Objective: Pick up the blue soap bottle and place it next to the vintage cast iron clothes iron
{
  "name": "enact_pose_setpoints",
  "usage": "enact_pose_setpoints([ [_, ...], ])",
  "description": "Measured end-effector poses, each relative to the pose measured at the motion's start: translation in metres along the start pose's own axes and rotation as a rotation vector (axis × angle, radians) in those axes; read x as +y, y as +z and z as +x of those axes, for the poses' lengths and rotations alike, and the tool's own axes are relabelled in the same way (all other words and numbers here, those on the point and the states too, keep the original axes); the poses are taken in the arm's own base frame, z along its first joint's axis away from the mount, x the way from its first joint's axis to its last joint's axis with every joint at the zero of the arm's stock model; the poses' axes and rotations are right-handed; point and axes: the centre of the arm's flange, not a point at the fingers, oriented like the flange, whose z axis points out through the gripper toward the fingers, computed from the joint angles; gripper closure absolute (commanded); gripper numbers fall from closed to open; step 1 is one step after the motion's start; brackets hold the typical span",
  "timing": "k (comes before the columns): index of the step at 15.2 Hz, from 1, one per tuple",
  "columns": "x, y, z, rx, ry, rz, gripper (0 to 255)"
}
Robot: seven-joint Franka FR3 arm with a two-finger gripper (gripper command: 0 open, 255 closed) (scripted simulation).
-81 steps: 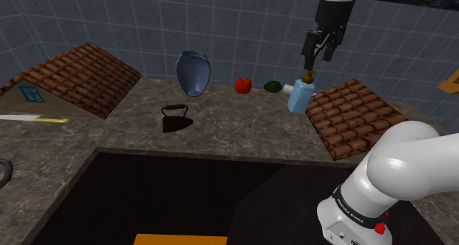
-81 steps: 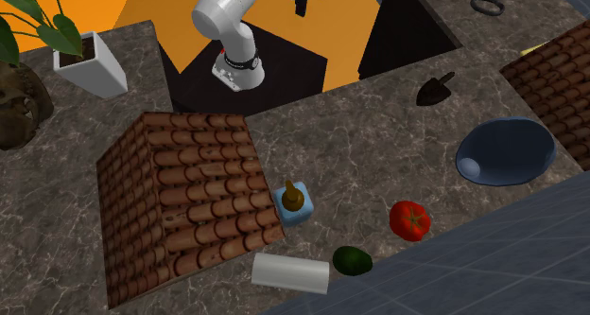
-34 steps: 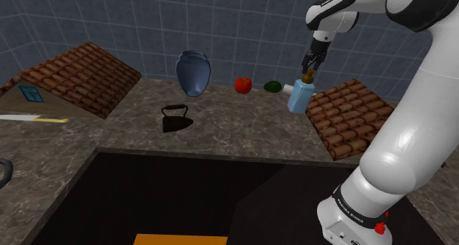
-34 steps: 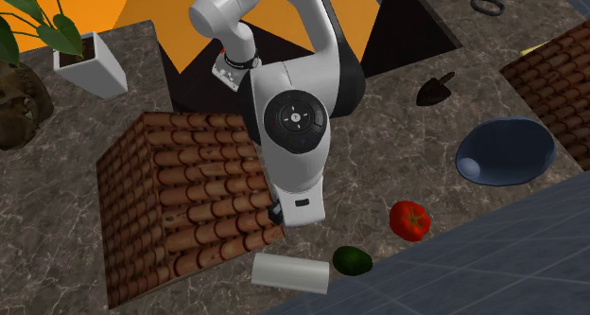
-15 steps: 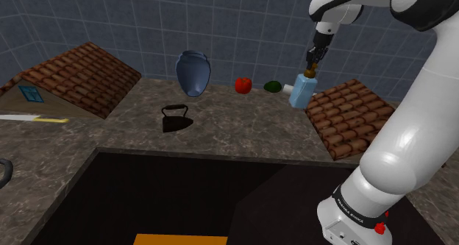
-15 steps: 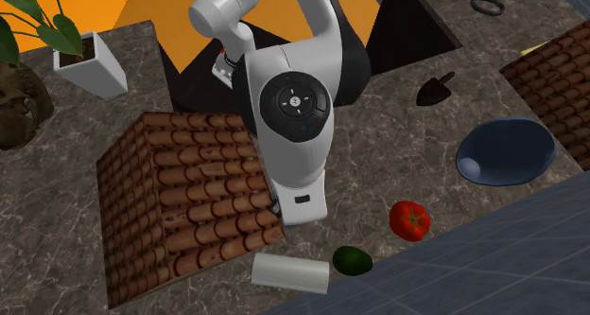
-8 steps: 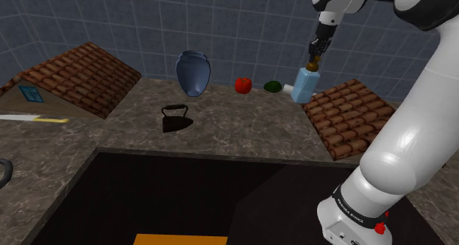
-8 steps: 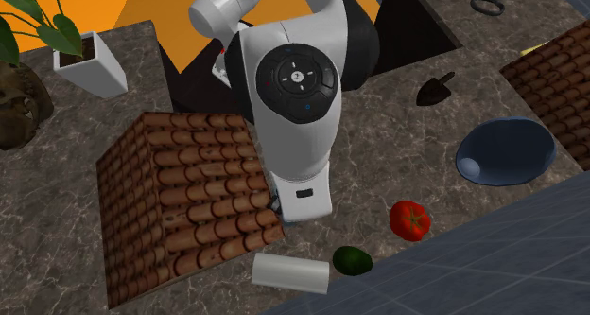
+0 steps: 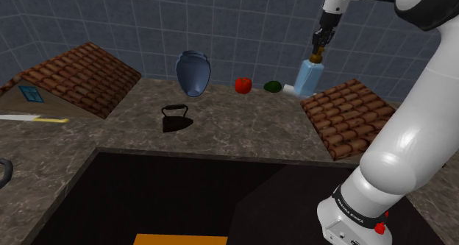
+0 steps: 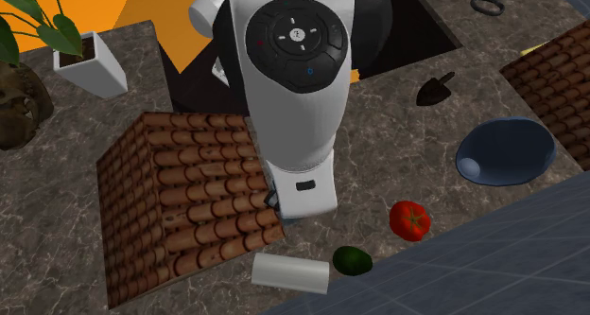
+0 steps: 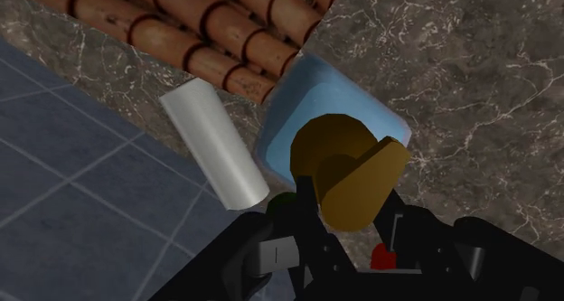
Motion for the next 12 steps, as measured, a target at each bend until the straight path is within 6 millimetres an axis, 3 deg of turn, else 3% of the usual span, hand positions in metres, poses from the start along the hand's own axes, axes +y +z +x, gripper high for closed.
enact_pose_setpoints([
  [12, 0.004, -0.064, 0.001, 0.000, 0.000, 0.000, 255],
])
